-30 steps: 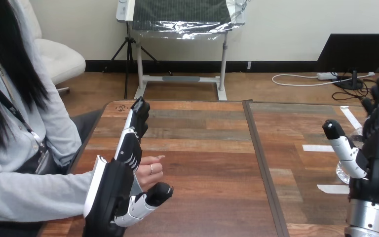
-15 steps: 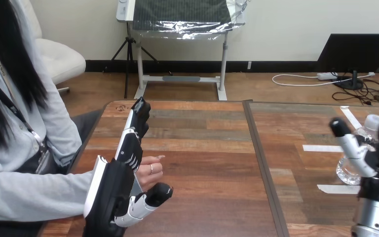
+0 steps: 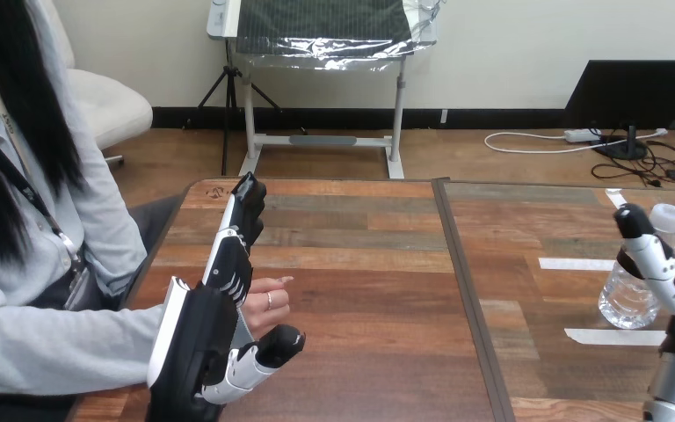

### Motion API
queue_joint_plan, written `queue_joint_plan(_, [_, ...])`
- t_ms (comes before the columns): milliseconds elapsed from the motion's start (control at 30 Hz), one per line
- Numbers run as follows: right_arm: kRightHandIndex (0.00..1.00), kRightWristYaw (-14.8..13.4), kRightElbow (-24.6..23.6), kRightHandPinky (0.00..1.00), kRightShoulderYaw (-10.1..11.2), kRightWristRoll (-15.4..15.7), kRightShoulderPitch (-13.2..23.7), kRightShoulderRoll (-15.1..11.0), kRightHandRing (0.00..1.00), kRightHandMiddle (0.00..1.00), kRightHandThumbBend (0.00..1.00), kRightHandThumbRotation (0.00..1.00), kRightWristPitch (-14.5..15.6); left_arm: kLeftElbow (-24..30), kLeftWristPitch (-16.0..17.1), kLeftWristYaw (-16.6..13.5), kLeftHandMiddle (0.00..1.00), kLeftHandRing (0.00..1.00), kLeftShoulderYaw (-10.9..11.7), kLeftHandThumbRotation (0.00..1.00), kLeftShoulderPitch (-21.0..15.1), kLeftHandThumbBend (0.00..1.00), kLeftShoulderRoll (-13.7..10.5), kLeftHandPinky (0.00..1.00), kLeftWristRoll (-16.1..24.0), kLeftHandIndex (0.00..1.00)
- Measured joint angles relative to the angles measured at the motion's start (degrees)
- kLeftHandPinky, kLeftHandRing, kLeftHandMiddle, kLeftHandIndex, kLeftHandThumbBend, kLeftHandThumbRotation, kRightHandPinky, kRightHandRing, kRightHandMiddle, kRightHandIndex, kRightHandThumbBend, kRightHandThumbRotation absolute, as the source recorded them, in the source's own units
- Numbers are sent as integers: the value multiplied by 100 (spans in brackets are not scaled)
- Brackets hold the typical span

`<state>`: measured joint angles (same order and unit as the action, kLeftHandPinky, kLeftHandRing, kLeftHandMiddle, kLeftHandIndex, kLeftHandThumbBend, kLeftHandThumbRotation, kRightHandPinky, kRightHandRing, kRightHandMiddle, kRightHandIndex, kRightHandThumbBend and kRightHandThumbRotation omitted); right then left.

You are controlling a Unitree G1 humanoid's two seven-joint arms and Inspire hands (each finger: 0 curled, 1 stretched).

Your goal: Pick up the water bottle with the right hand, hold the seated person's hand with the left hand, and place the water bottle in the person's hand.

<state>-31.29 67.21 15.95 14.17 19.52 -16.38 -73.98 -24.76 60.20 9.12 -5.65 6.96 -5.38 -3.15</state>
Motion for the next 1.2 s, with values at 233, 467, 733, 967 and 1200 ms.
queue_joint_plan(233, [100,-123,98,100,-4,0,24,-45,100,100,100,57,156,-1,0,26,100,100,0,77,0,100,8,100,-71,100])
queue_joint_plan(467, [100,-293,176,100,-39,49,29,-105,100,100,100,58,356,-17,13,100,100,100,2,76,-2,100,6,100,-123,100])
queue_joint_plan(733, [100,-366,285,100,-63,59,42,-195,100,100,100,59,618,-27,14,147,100,100,2,76,-2,100,5,100,-171,100])
queue_joint_plan(967, [100,-381,342,100,-88,27,59,-269,100,100,100,61,993,-29,21,210,100,100,2,75,-5,100,7,100,-235,100])
queue_joint_plan(1200, [100,53,454,100,-61,-259,134,-371,100,100,100,61,1381,-53,61,226,100,100,20,75,-25,100,6,100,-247,100])
